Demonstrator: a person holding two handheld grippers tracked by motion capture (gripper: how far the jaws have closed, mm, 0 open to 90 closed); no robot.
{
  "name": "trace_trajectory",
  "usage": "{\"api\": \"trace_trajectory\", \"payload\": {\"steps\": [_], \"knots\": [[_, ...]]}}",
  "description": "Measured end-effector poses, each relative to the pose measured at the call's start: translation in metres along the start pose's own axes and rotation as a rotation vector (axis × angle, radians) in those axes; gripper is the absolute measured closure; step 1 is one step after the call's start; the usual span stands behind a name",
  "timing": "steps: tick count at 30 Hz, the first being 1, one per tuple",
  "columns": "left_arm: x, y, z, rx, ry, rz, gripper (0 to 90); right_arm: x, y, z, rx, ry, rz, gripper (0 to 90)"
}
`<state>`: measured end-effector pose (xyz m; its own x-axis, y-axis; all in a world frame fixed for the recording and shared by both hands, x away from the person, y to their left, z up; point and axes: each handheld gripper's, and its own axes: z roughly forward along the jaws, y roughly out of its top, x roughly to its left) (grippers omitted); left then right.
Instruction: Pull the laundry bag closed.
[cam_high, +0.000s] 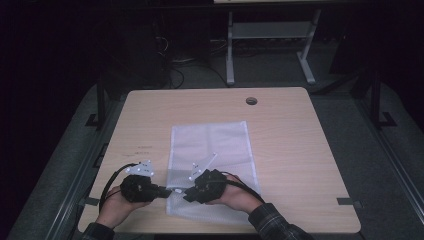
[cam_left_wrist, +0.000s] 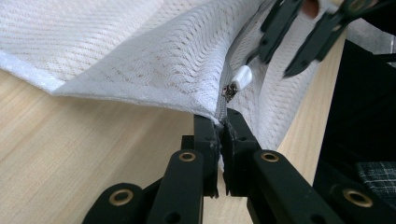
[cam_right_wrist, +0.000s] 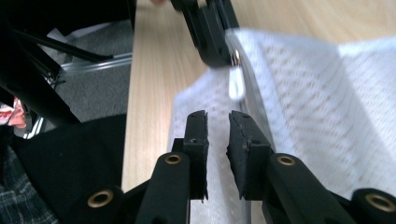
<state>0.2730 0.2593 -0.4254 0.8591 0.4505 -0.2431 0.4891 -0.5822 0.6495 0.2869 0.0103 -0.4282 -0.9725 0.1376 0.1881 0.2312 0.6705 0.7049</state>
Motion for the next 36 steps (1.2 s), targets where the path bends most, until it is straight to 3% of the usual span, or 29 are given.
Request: {"api": "trace_trajectory", "payload": {"steps": [4,13,18,22,36], "knots": [[-0.002,0.001,0.0,-0.005,-0.007,0.008,85.3,-0.005,-0.004,0.006,0.012,0.004,0.022,74.6],[-0.004,0.002,0.002,0.002,-0.014,0.024,85.3,-0.009,0.007,0.013,-0.026,0.036,0.03,74.3],[-0.004,0.002,0.002,0.004,-0.013,0.025,85.3,-0.008,0.012,0.016,-0.03,0.043,0.028,81.3],[-0.004,0.001,0.002,0.012,-0.013,0.026,85.4,-0.009,0.011,0.018,-0.019,0.031,0.031,85.5],[-0.002,0.0,0.002,0.022,-0.009,0.009,86.0,-0.009,0.01,0.016,0.01,-0.007,0.014,86.1]]}}
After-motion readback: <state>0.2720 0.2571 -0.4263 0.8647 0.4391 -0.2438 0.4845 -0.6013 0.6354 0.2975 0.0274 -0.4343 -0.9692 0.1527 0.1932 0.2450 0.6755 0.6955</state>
